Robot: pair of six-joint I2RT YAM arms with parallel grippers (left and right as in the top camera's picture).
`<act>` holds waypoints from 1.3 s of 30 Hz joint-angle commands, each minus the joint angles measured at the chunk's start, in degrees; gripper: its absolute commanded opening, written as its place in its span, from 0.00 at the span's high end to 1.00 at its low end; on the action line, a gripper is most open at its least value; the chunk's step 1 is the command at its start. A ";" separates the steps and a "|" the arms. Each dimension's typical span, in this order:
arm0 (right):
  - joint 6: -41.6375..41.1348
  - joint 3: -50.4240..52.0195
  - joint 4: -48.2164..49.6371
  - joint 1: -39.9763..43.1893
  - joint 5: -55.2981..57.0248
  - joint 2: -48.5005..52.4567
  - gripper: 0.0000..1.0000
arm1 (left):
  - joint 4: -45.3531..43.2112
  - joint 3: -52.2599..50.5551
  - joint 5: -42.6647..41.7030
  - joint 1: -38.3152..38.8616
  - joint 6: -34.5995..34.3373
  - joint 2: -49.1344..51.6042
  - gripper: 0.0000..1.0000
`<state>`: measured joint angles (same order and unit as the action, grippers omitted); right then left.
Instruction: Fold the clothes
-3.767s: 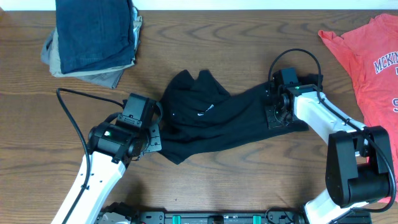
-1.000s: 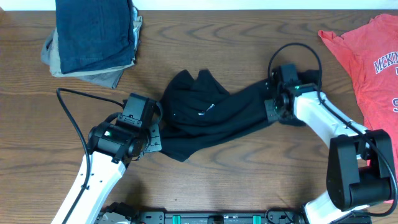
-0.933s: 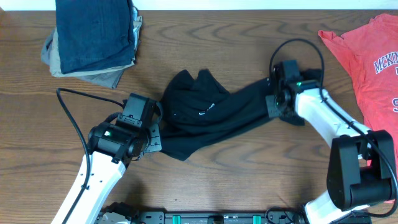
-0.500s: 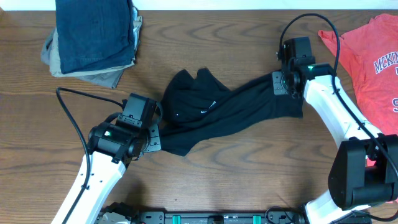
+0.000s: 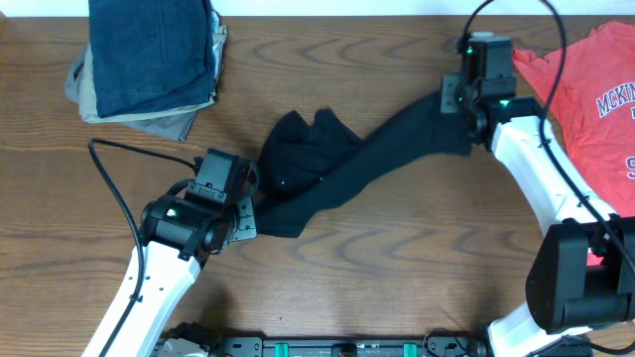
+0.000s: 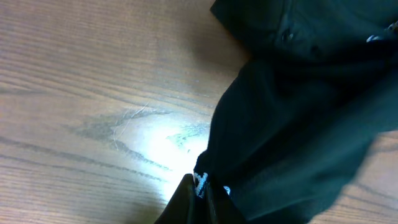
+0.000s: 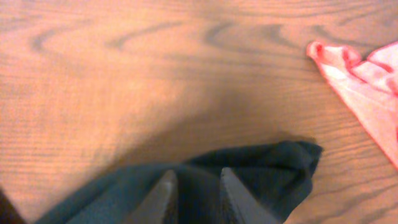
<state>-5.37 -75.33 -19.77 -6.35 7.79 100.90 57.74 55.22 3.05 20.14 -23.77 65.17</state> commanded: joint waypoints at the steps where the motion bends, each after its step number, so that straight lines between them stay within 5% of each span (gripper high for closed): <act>1: -0.37 -1.11 -0.85 1.09 0.98 1.14 0.34 | -0.48 -0.35 1.31 -0.02 0.70 0.33 0.94; 4: -0.39 -1.11 -4.20 1.09 1.01 1.36 0.01 | -1.01 -0.37 1.31 -0.02 0.70 0.33 0.94; 18: -14.82 -0.90 -23.34 7.82 0.13 1.44 0.01 | -1.29 -0.37 1.31 -0.02 0.70 0.33 0.94; 19: -14.34 -0.81 -23.39 8.39 -0.52 1.44 0.02 | -1.29 -0.37 1.29 -0.02 0.70 0.33 0.94; 23: -12.59 -0.07 -23.65 10.60 -4.61 1.44 0.33 | -1.31 -0.42 1.29 -0.02 0.70 0.33 0.94; 26: -12.52 0.52 -22.25 10.99 -4.81 1.44 0.41 | -1.27 -0.63 1.31 -0.02 0.72 0.33 0.94; 39: -12.35 1.95 -19.28 9.31 -6.80 8.52 0.44 | -1.27 -0.68 1.31 -0.02 0.72 0.44 0.94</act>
<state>-17.61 -74.22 -39.09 3.97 1.87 106.19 56.40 55.09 3.40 20.14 -23.77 65.23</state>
